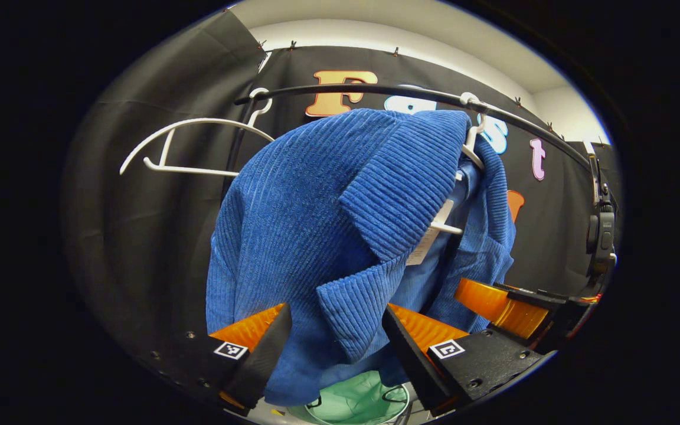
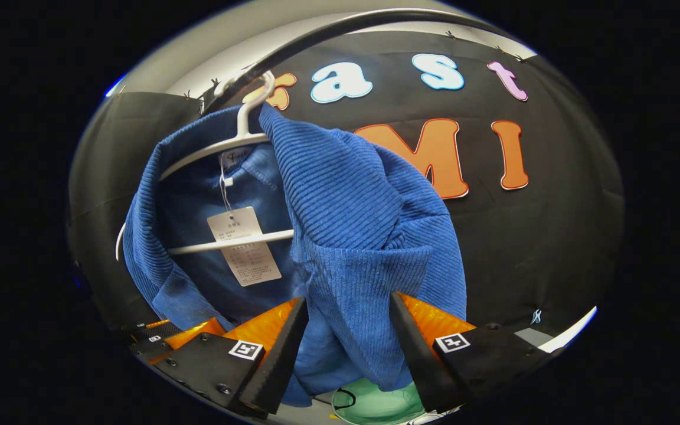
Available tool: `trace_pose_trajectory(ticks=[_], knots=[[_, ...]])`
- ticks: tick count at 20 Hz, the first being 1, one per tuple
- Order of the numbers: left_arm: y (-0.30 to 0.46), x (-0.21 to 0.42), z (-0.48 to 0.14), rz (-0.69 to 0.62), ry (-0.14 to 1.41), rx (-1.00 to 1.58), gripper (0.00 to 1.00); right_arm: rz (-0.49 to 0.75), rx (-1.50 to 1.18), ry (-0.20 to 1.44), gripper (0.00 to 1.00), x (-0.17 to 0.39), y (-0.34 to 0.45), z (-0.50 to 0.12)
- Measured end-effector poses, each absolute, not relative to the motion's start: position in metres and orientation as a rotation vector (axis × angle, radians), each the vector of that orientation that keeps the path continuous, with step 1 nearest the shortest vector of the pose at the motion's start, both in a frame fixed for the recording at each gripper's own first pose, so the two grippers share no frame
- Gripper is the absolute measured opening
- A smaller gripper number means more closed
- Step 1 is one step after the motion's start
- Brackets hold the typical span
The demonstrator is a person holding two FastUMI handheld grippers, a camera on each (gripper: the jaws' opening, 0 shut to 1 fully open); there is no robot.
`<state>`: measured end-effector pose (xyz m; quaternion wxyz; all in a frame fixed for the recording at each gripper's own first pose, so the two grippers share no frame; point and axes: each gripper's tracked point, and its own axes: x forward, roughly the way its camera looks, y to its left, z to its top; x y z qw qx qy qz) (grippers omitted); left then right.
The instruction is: Grasp the clothes on the hanger with both hands and then place them into the laundry hamper below.
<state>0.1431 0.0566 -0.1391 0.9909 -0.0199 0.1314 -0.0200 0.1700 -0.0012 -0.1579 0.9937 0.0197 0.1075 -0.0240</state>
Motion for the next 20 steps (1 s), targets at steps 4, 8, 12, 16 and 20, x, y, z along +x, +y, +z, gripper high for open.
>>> trace_pose_trajectory(ticks=[4,8,12,16,20], knots=[[0.060,0.153,-0.142,-0.076,0.292,-0.048,0.83,-0.050,0.081,0.201,0.73,0.180,-0.004,-0.161],[0.066,0.152,-0.144,-0.086,0.311,-0.044,0.53,-0.076,0.107,0.184,0.24,0.186,-0.013,-0.159],[0.073,0.146,-0.137,-0.109,0.303,-0.022,0.15,-0.076,0.111,0.176,0.20,0.183,-0.016,-0.154],[0.071,0.130,-0.120,-0.174,0.264,0.059,0.02,-0.034,0.176,0.127,0.21,0.171,-0.024,-0.134],[0.084,0.112,-0.088,-0.166,0.222,0.041,0.01,0.052,0.279,0.053,0.11,0.156,-0.040,-0.102]])
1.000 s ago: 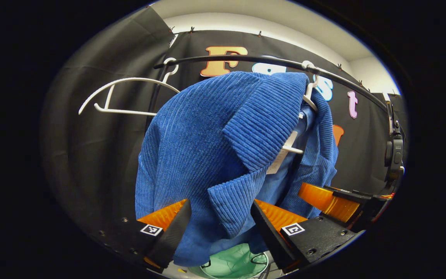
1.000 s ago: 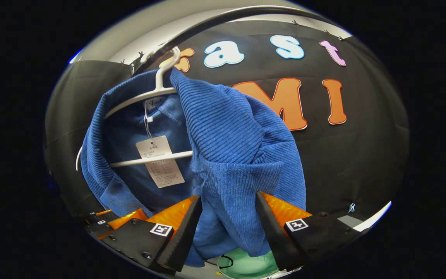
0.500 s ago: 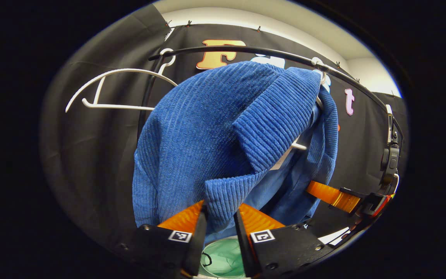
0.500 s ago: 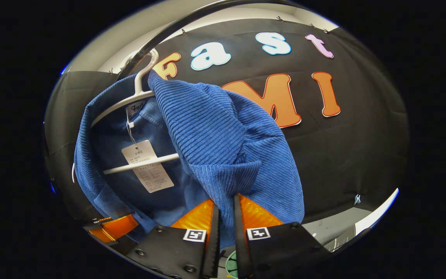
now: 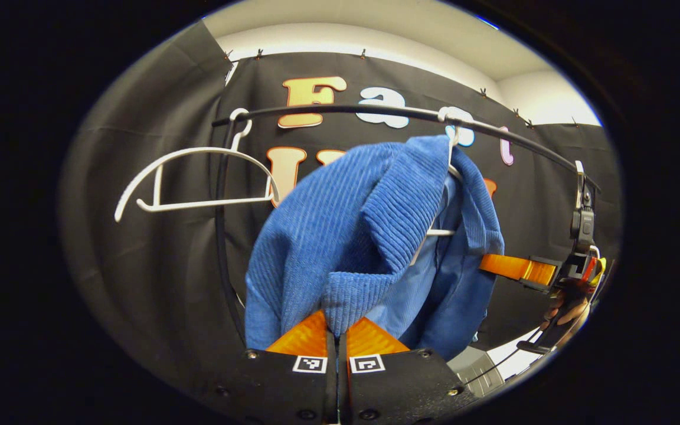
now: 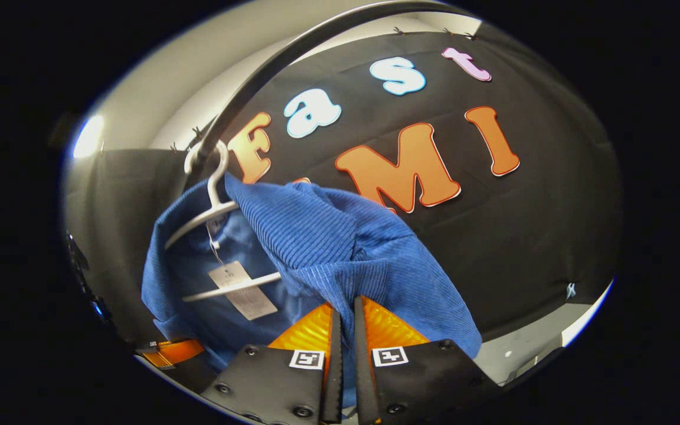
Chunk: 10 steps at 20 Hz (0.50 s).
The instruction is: Grasp the clothes on the hanger with both hands and then place them into the laundry hamper below.
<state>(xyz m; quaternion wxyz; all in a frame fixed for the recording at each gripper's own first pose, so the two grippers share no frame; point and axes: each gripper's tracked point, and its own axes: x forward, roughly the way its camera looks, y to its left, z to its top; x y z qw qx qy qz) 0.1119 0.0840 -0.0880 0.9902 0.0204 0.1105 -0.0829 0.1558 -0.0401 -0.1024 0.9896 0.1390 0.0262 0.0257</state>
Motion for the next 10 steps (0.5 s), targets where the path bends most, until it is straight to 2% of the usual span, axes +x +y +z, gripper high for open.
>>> trace_pose_trajectory(ticks=[1,2,4,6,7,8,9,10], knots=[[0.088,0.107,-0.078,-0.155,0.208,0.026,0.01,0.076,0.298,0.048,0.02,0.153,-0.044,-0.097],[0.093,0.103,-0.068,-0.142,0.192,0.020,0.01,0.099,0.325,0.046,0.14,0.149,-0.048,-0.093],[0.101,0.097,-0.050,-0.113,0.161,0.027,0.00,0.108,0.388,0.033,0.14,0.135,-0.057,-0.083],[0.100,0.088,-0.035,-0.108,0.136,0.012,0.00,0.145,0.471,0.029,0.07,0.146,-0.068,-0.075],[0.101,0.086,-0.029,-0.105,0.124,-0.001,0.01,0.161,0.506,0.027,0.08,0.148,-0.070,-0.073],[0.102,0.083,-0.022,-0.099,0.114,-0.009,0.02,0.175,0.534,0.030,0.02,0.146,-0.070,-0.073],[0.105,0.080,-0.014,-0.092,0.101,-0.012,0.00,0.189,0.551,0.032,0.08,0.148,-0.073,-0.072],[0.107,0.077,-0.006,-0.087,0.088,-0.012,0.02,0.204,0.565,0.037,0.01,0.147,-0.075,-0.072]])
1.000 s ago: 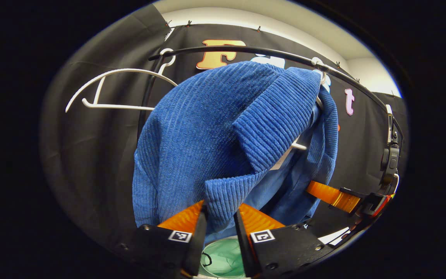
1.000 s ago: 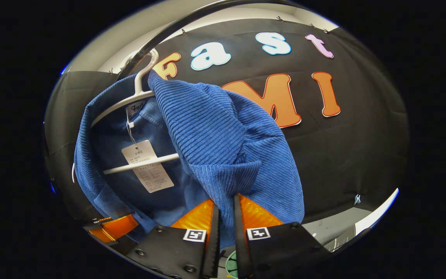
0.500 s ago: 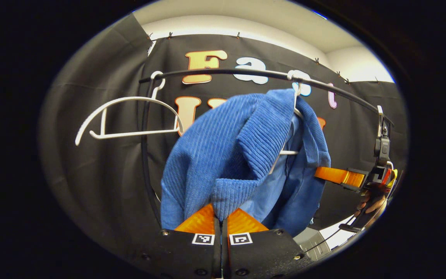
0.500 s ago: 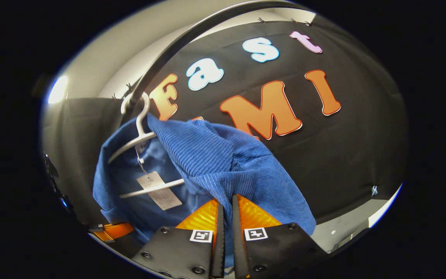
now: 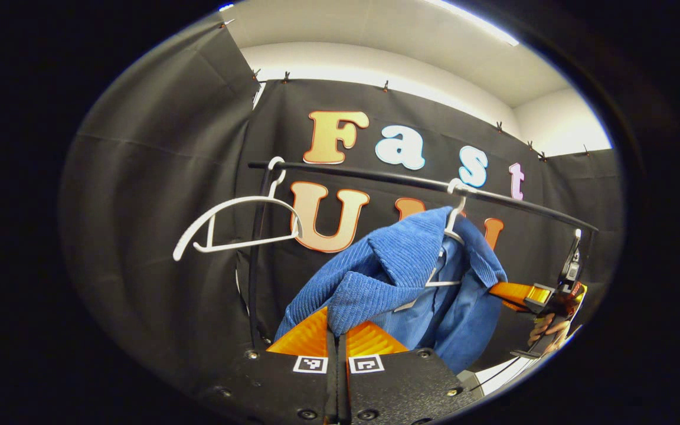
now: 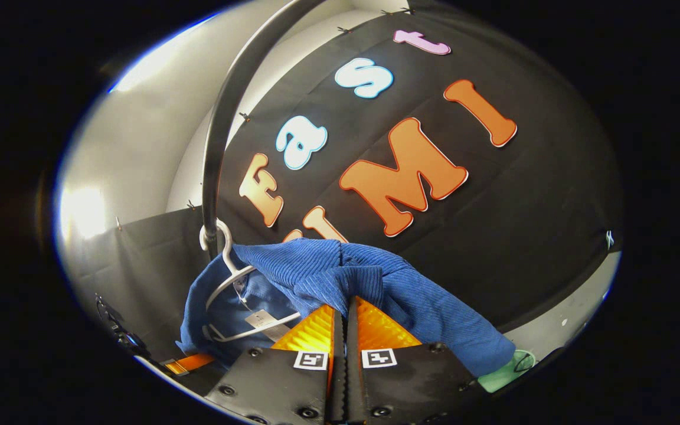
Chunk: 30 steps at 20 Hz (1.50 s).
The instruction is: Grasp the clothes on the hanger with both hands and then place them into the laundry hamper below.
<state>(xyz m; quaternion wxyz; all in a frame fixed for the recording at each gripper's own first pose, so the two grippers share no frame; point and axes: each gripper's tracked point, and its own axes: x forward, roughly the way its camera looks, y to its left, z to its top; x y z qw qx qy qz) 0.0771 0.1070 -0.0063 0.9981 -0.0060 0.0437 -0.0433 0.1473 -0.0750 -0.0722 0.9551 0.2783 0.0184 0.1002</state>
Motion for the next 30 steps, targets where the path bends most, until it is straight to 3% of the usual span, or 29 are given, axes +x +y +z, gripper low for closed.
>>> trace_pose_trajectory(ticks=[1,2,4,5,6,7,11,19,30], knots=[[0.108,0.076,0.001,-0.080,0.072,-0.014,0.02,0.221,0.581,0.051,0.01,0.145,-0.075,-0.073],[0.110,0.074,0.010,-0.077,0.058,-0.017,0.01,0.234,0.602,0.049,0.08,0.145,-0.075,-0.071],[0.112,0.070,0.026,-0.067,0.027,-0.019,0.00,0.261,0.647,0.042,0.08,0.144,-0.082,-0.064],[0.115,0.070,0.034,-0.060,0.013,-0.015,0.00,0.270,0.667,0.035,0.01,0.145,-0.085,-0.061],[0.117,0.070,0.041,-0.053,-0.003,-0.008,0.00,0.277,0.682,0.026,0.01,0.146,-0.090,-0.057],[0.119,0.071,0.048,-0.052,-0.019,-0.005,0.00,0.285,0.700,0.020,0.07,0.149,-0.094,-0.053],[0.125,0.077,0.076,-0.052,-0.063,0.000,0.00,0.353,0.875,-0.031,0.07,0.154,-0.111,-0.026],[0.149,0.110,0.110,-0.080,-0.111,-0.015,0.00,0.408,0.972,-0.054,0.07,0.180,-0.130,-0.005],[0.165,0.176,0.067,-0.132,0.020,-0.101,0.00,0.372,1.071,-0.047,0.07,0.197,-0.157,-0.011]])
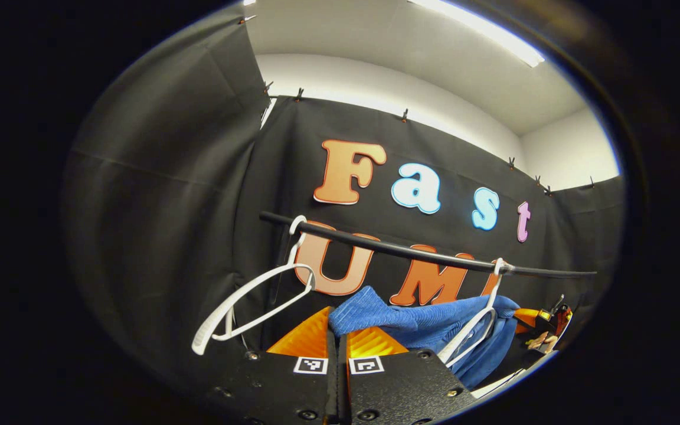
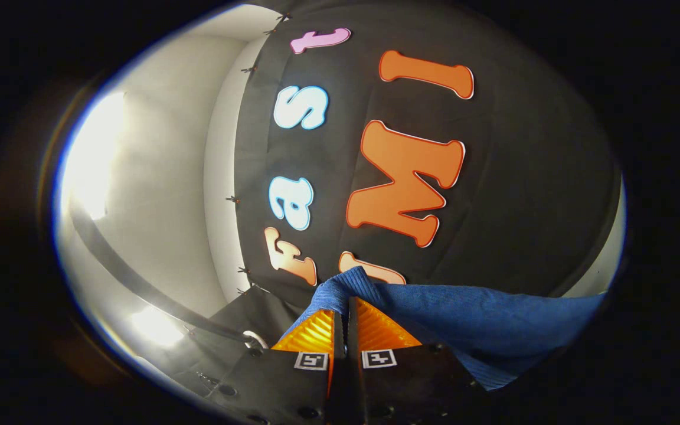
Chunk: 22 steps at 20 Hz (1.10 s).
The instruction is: Grasp the clothes on the hanger with both hands and then place them into the laundry hamper below.
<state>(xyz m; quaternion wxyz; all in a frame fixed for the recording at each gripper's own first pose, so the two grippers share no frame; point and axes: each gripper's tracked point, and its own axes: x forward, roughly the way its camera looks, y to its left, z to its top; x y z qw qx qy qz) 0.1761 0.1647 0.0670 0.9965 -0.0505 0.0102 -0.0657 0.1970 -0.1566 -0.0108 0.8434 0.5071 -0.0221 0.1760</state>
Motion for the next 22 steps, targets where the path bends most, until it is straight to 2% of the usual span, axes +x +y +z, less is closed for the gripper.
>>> trace_pose_trajectory(ticks=[12,22], knots=[[0.171,0.190,0.008,-0.177,0.111,-0.096,0.00,0.196,0.975,0.022,0.07,0.210,-0.179,-0.065],[0.175,0.181,-0.033,-0.161,0.177,-0.090,0.00,0.074,0.862,0.132,0.07,0.183,-0.185,-0.137]])
